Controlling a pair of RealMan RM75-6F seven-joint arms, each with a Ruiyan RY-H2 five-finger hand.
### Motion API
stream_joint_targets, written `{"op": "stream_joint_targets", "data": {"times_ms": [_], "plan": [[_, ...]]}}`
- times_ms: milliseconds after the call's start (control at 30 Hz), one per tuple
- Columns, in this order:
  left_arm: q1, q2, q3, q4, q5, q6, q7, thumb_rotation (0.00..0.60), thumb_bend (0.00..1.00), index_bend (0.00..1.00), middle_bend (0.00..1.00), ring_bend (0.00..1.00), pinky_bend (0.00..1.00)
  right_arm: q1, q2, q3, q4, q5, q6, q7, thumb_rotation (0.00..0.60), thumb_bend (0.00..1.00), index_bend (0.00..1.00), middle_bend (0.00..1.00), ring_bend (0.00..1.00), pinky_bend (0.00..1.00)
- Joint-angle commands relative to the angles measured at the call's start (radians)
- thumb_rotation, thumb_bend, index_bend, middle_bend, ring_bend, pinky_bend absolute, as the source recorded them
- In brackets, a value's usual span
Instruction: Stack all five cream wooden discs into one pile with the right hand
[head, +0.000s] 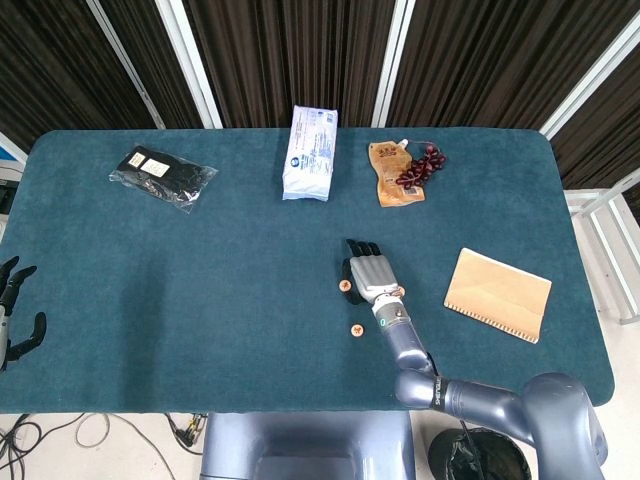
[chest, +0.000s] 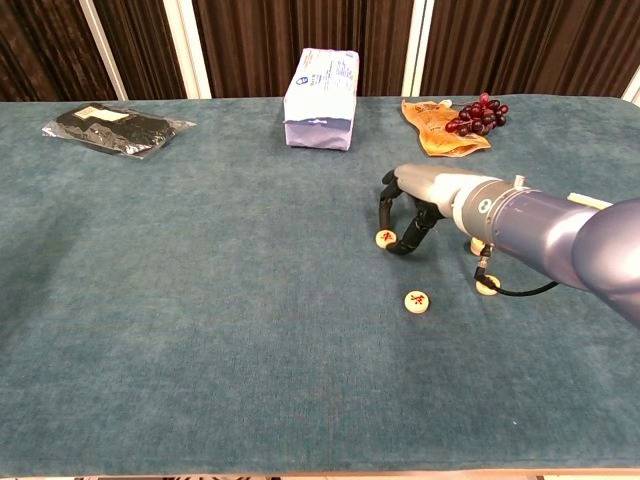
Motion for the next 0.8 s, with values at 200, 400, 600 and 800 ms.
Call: {"op": "stream_joint_targets", "data": {"times_ms": [200, 400, 600, 800], "plan": [[0.0, 0.001, -0.001, 0.0, -0.002, -0.001, -0.001, 0.6, 0.47, 0.15, 0.0, 0.0, 0.0, -0.001, 0.004, 0.002, -0.009, -0.006, 0.002, 0.003, 0.6, 0.41, 0.55, 0.0, 0.0, 0.0], [0.0, 0.002, -0.001, 0.002, -0.004, -0.001, -0.004, 0.6, 0.47, 0.15, 0.0, 0.0, 0.0, -0.008, 0.031, 0.012, -0.049, -0.01, 0.013, 0.012, 0.6, 0.41, 0.55, 0.0, 0.0, 0.0], [0.001, 0.001, -0.001, 0.003, -0.002, 0.001, -0.003, 0.6, 0.47, 0.15, 0.0, 0.0, 0.0, -0.035, 0.108, 0.012, -0.148, -0.02, 0.051, 0.01, 0.6, 0.41, 0.55, 0.0, 0.0, 0.0], [0.002, -0.001, -0.001, 0.001, 0.001, 0.005, 0.002, 0.6, 0.47, 0.15, 0.0, 0.0, 0.0, -0.077, 0.209, -0.009, -0.26, -0.022, 0.085, 0.004, 0.6, 0.41, 0.55, 0.0, 0.0, 0.0]]}}
